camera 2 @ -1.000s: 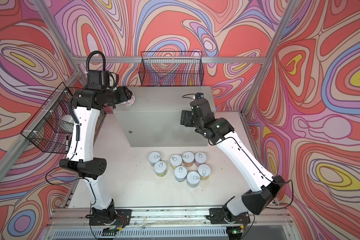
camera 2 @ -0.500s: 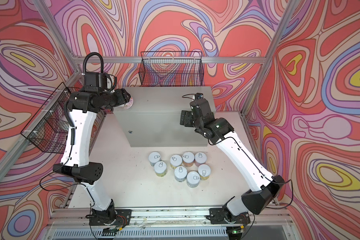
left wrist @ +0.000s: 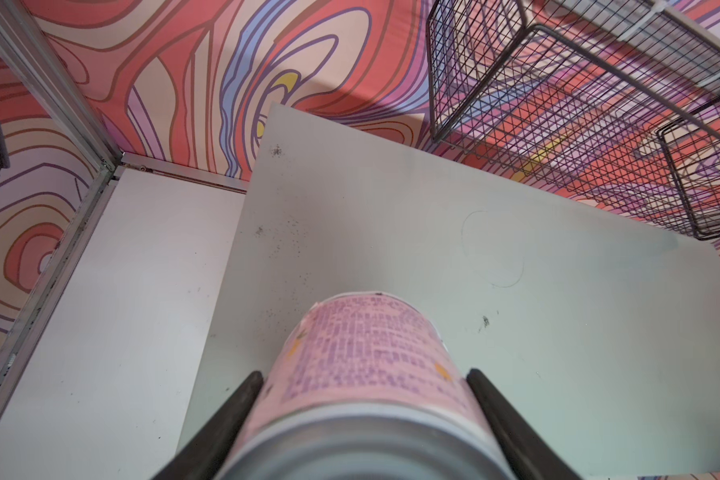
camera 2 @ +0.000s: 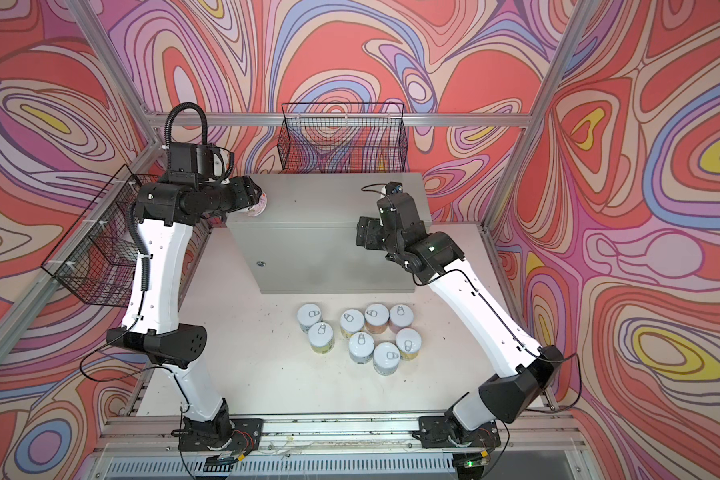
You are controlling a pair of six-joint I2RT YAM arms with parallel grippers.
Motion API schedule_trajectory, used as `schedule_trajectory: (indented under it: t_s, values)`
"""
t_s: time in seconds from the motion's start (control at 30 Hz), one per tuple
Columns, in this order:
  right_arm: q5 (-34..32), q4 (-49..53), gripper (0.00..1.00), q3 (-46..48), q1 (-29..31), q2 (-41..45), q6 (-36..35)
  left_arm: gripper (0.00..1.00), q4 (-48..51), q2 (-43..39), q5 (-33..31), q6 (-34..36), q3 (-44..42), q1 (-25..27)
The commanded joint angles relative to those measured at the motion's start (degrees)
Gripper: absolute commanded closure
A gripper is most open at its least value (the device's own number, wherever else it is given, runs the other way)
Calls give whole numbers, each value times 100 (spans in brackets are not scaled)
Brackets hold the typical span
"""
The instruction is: Place and organize the canned foods onto the counter
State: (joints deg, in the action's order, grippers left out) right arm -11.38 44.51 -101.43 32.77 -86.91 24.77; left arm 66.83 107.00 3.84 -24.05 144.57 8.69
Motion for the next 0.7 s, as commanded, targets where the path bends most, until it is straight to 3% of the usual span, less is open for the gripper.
schedule_trajectory:
  t_s: [0.0, 0.67]
  values:
    - [33, -65, 12, -128, 36, -51, 44, 100, -132, 17, -38, 24, 216, 19]
    - [134, -136, 12, 35, 36, -6, 117, 100, 331, 165, -84, 50, 621, 19]
